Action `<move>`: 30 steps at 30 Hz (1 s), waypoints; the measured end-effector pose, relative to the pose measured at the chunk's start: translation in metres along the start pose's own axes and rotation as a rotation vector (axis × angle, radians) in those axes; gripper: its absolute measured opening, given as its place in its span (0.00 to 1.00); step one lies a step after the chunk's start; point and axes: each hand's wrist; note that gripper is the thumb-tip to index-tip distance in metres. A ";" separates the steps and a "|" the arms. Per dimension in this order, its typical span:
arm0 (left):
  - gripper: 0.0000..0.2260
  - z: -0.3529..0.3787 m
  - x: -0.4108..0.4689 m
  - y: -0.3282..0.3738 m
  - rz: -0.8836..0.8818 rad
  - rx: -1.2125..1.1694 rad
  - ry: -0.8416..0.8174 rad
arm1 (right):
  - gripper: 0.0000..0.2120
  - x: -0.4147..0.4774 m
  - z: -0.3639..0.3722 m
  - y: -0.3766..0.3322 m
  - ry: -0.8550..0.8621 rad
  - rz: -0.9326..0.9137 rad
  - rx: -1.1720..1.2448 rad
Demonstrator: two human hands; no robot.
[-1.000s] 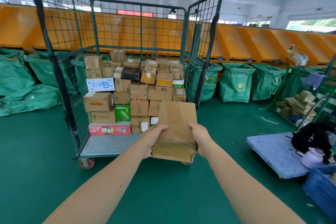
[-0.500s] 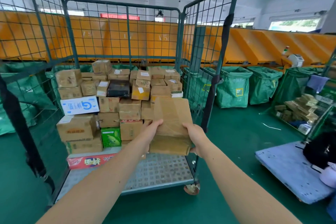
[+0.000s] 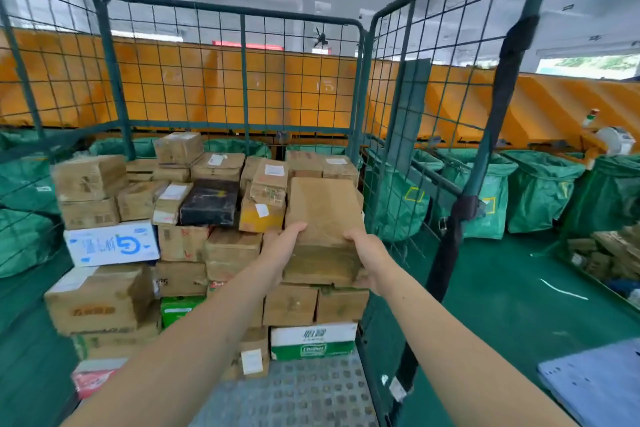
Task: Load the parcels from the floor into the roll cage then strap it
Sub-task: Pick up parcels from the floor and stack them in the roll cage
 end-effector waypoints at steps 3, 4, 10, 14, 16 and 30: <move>0.34 0.017 0.053 0.021 0.042 0.061 -0.011 | 0.24 0.061 0.000 -0.025 0.039 -0.044 0.000; 0.37 0.020 0.074 0.024 0.044 0.091 -0.016 | 0.24 0.080 0.000 -0.029 0.055 -0.052 -0.010; 0.49 0.035 0.188 0.039 0.043 0.214 -0.010 | 0.27 0.188 0.010 -0.058 0.092 -0.071 -0.049; 0.33 0.046 0.236 0.072 0.147 0.176 -0.006 | 0.36 0.259 0.022 -0.078 0.082 -0.060 -0.047; 0.29 0.050 0.278 0.081 0.176 0.184 -0.027 | 0.39 0.300 0.028 -0.086 0.083 -0.060 -0.041; 0.20 0.050 0.503 0.147 0.065 0.264 0.005 | 0.20 0.499 0.082 -0.141 0.132 -0.082 -0.259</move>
Point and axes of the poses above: each hand's wrist, its own x-axis towards the middle knuckle, its own z-axis out of the palm, y = z × x, and after that the axes turned 1 degree about y, right-handed
